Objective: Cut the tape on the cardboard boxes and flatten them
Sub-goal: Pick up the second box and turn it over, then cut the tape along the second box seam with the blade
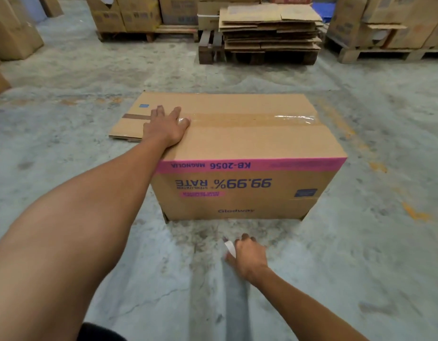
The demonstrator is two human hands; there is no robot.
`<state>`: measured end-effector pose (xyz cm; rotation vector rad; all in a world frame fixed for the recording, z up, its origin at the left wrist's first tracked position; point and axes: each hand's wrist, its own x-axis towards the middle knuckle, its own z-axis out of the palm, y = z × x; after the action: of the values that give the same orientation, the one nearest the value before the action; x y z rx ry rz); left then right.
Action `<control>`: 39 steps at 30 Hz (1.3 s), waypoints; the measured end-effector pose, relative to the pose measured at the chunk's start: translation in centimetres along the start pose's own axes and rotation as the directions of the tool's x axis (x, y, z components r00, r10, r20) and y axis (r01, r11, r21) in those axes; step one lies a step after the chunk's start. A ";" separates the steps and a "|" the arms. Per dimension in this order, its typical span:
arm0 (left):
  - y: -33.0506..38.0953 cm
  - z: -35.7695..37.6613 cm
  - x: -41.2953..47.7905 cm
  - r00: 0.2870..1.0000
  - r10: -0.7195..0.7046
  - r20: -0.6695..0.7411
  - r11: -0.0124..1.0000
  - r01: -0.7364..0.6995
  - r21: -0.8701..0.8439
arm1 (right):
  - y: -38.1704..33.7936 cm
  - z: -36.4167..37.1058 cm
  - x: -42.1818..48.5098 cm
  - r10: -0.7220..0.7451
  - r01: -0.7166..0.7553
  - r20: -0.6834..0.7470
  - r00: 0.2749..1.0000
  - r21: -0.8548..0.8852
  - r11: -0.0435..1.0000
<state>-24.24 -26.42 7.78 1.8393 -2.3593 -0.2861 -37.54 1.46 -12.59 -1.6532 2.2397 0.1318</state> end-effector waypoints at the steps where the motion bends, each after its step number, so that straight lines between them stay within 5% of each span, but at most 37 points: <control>1: -0.1 0.1 0.1 1.000 0.000 0.000 1.000 0.000 0.002 | -0.5 0.7 0.4 0.004 -0.004 0.000 1.000 -0.001 1.000; 6: -0.2 0.0 0.0 1.000 0.015 -0.020 1.000 -0.015 -0.007 | -1.2 0.2 1.6 -0.099 0.106 0.048 0.994 -0.154 0.982; 13: -0.6 -1.3 -0.4 0.998 0.042 0.045 0.989 -0.035 -0.147 | -0.4 -2.0 1.0 -0.214 0.221 0.077 0.974 -0.110 0.969; 17: -1.6 -1.9 -1.3 0.996 0.062 0.062 0.978 -0.049 -0.203 | 0.4 -6.0 0.0 -0.304 0.306 -0.124 0.945 0.002 0.952; 22: -1.9 -3.0 -3.6 0.993 -0.066 0.103 0.962 0.091 -0.259 | -0.3 -13.2 -1.5 -0.442 0.517 -0.493 0.749 0.018 0.856; 28: -1.6 -2.7 -5.9 0.931 -0.319 0.177 0.843 0.364 -0.395 | -2.3 -24.9 0.0 -0.189 0.603 -0.816 0.547 0.227 0.765; 33: 1.0 -1.6 -7.5 0.826 -0.550 0.121 0.745 0.551 -0.375 | -5.1 -30.8 3.7 -0.012 0.477 -0.760 0.649 0.395 0.785; 39: 3.8 -0.3 -9.2 0.802 -0.597 -0.033 0.761 0.553 -0.339 | -10.2 -34.3 8.4 -0.002 0.356 -0.585 0.811 0.492 0.795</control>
<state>-25.47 -16.65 9.03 2.2753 -1.4809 -0.5384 -37.79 -18.98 17.96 -1.6582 2.1165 -1.1348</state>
